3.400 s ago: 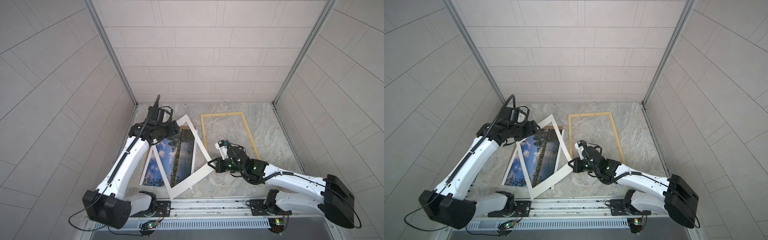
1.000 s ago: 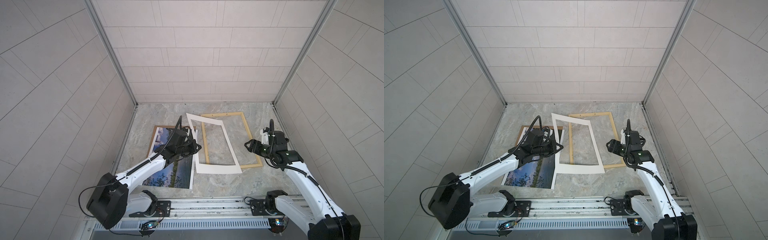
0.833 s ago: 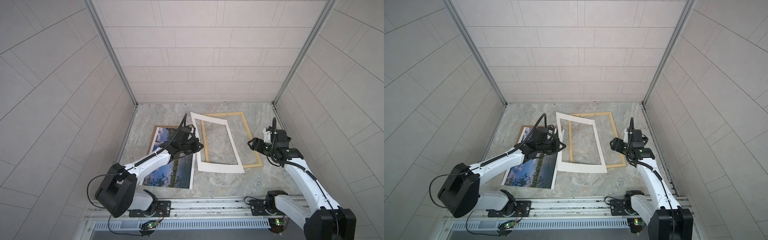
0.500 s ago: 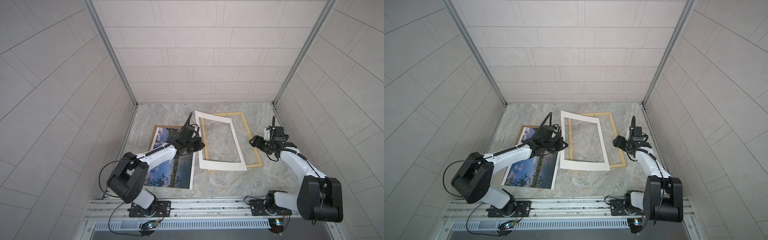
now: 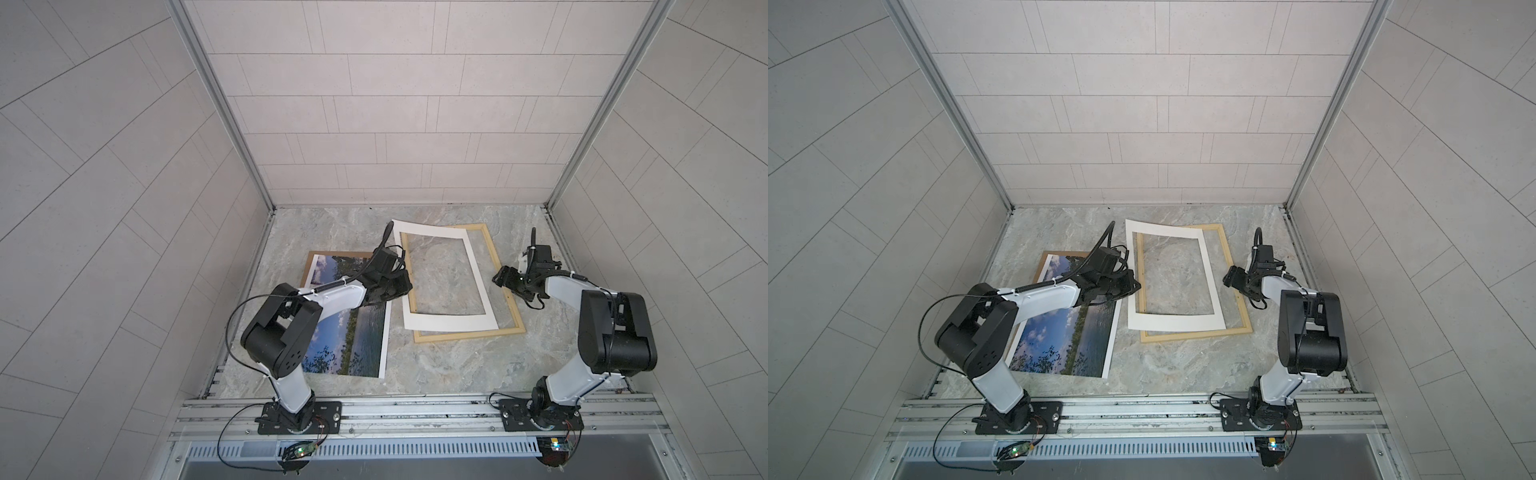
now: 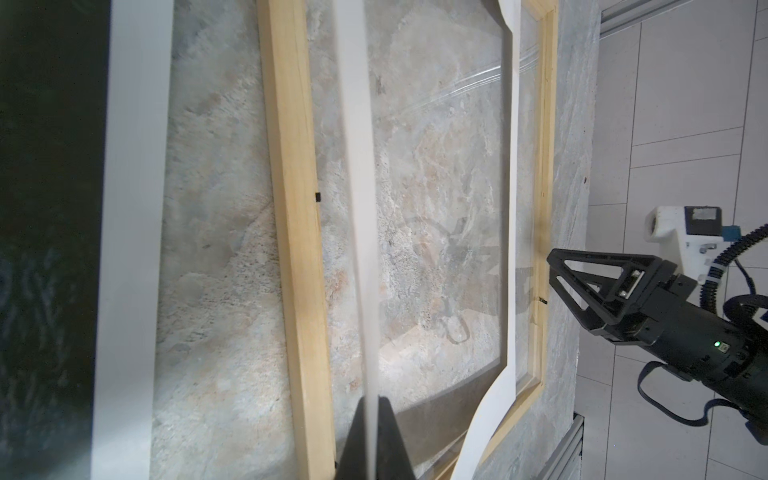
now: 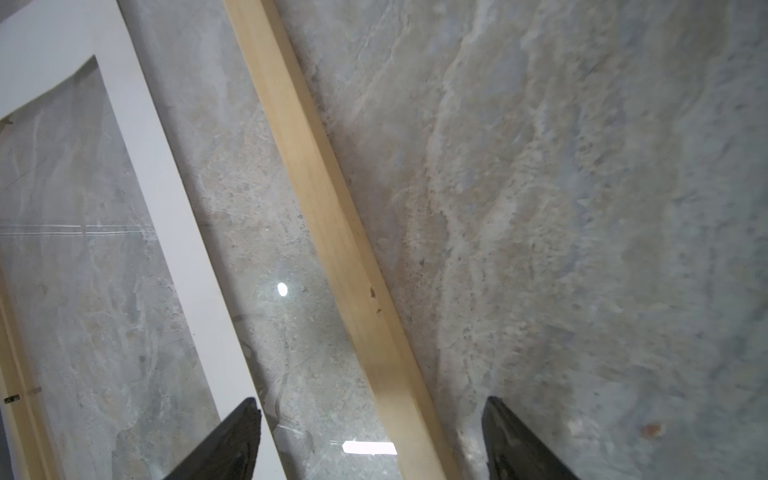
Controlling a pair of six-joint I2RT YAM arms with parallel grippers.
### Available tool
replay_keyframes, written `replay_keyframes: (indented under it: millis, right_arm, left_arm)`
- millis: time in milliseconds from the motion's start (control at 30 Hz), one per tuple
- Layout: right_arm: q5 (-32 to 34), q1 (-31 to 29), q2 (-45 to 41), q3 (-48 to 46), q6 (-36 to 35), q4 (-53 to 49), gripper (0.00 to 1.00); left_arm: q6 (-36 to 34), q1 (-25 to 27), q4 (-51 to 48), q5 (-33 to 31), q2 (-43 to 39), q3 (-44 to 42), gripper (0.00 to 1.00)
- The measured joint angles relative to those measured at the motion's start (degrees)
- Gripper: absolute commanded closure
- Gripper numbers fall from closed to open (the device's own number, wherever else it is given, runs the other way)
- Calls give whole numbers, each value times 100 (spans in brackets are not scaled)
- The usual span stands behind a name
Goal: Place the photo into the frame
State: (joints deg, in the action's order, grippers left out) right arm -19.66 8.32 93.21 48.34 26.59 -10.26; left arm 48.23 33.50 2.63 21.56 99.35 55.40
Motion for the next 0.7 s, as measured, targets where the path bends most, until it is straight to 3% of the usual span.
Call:
replay_keyframes:
  millis: [400, 700]
  right_arm:
    - [-726, 50, -192, -413, 138, 457, 20]
    - [-1255, 59, -557, -820, 352, 442, 21]
  left_arm:
    - [83, 83, 229, 76, 428, 57, 99]
    - [-280, 83, 44, 564, 717, 407, 99]
